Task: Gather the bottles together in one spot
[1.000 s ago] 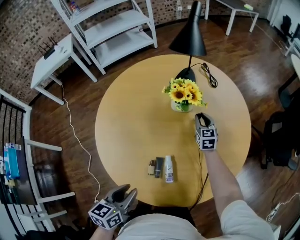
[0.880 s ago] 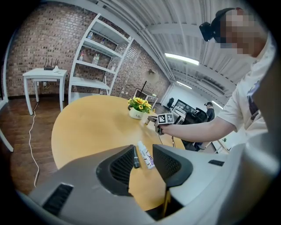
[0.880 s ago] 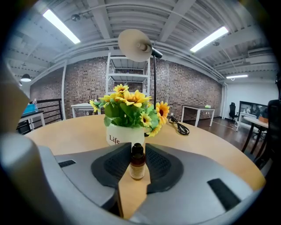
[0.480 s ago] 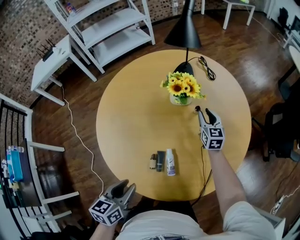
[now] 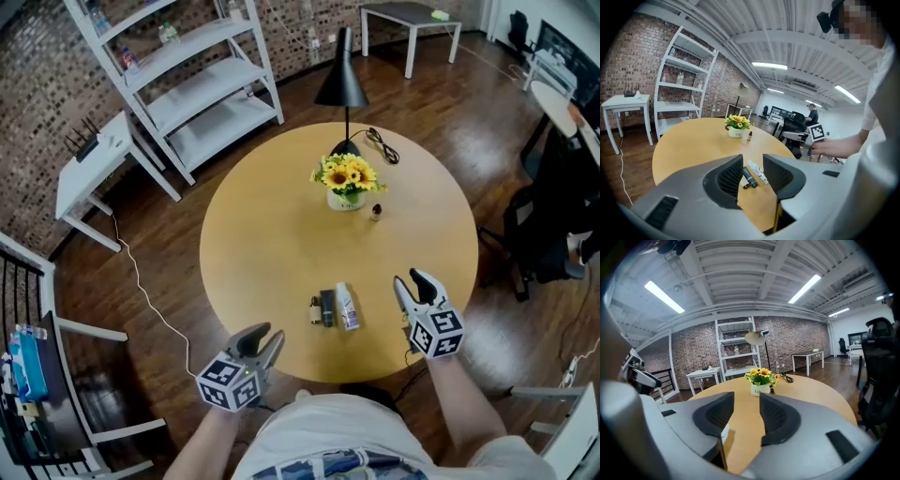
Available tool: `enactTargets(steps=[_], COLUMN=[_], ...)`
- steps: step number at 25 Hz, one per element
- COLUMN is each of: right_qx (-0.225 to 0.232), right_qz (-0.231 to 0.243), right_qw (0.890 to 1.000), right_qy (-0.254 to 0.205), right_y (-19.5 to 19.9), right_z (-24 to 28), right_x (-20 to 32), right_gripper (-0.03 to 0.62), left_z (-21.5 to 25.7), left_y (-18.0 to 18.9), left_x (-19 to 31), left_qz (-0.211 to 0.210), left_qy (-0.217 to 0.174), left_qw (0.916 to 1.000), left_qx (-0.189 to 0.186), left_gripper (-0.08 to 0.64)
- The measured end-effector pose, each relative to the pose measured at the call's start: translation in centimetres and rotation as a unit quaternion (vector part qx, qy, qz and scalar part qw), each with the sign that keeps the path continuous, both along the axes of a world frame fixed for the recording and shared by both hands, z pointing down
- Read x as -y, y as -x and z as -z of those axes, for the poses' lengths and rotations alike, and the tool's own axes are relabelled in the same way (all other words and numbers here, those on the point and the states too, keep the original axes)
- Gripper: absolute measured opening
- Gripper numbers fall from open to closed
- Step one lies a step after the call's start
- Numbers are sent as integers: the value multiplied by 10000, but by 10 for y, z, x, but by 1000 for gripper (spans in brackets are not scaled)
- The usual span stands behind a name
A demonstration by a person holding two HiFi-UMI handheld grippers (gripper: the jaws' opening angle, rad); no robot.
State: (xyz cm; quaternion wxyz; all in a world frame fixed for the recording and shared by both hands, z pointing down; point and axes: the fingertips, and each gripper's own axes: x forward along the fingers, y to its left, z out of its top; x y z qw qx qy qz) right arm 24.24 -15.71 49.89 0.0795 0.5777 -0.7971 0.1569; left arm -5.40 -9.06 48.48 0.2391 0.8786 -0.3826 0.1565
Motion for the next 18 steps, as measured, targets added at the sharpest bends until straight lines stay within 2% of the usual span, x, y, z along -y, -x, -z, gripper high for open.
enactTargets(steps=[3,9,13,18], right_qx=[13,-285,-438,-574], right_qz=[-247,-554,-714,-562], right_qw=[9996,9975,9957,9960], right_qy=[110,341,387,399], right_y=[20,58,87,128], right_z=[15,28,40,48], right_x=[-72,-187,-233,-263], right_gripper=[216,236,240,241], left_z=[8,10,1,-6], left_y=[19,56,84,111], left_x=[-11,-45,-71,-109], left_qz=[-129,-156,-214,-181], left_qy=[-135,-309,-321,-160], left_qw=[9998,9994,9992,9997], left_qx=[6,-75,-38,-4], left_gripper=[133,133,137,137])
